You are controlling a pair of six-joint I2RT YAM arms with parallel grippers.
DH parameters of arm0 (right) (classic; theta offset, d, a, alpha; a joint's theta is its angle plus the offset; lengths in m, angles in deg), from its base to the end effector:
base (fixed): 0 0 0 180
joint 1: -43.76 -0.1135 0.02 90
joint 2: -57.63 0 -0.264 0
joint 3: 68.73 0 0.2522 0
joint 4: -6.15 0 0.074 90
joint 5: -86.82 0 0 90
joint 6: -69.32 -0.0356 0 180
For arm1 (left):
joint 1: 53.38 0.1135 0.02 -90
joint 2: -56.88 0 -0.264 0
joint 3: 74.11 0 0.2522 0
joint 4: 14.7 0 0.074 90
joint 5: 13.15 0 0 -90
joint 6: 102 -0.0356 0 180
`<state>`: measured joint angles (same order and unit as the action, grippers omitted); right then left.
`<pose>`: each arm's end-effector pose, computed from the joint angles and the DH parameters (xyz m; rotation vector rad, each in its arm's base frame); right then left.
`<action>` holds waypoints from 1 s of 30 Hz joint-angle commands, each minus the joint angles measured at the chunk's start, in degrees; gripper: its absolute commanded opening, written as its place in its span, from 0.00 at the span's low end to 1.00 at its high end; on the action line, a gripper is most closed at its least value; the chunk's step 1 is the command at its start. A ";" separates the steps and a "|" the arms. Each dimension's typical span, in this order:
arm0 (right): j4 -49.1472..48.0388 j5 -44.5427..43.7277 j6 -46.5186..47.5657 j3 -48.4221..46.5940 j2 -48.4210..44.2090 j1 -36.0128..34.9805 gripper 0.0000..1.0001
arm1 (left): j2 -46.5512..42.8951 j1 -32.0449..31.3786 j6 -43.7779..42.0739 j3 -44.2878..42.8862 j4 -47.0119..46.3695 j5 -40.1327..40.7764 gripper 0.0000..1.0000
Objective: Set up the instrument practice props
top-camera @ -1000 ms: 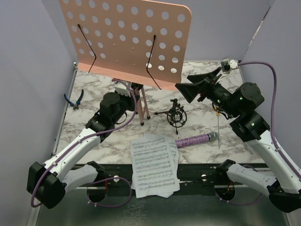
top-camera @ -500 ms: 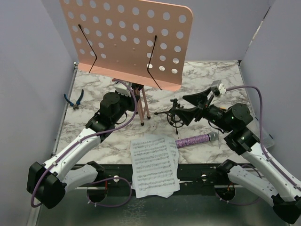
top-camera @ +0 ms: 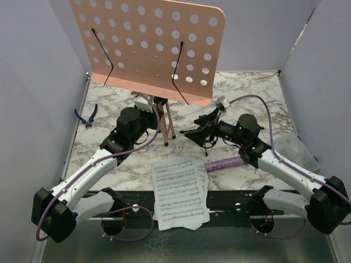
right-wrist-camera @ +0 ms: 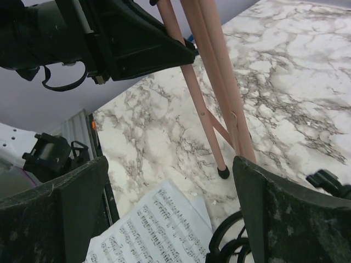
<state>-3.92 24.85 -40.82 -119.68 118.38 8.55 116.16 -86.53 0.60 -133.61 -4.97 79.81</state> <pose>0.1905 0.1549 0.3014 -0.6206 1.5663 1.1238 0.2064 -0.1326 0.3233 0.2772 1.7455 -0.5393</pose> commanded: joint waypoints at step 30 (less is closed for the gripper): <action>-36.46 24.55 -16.17 -30.78 36.72 4.28 0.91 | -2.72 -1.48 1.86 -0.98 -2.38 -8.13 0.00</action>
<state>-37.23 45.27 -55.31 -146.28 152.02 12.49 115.92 -87.27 -0.62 -133.61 -4.40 76.40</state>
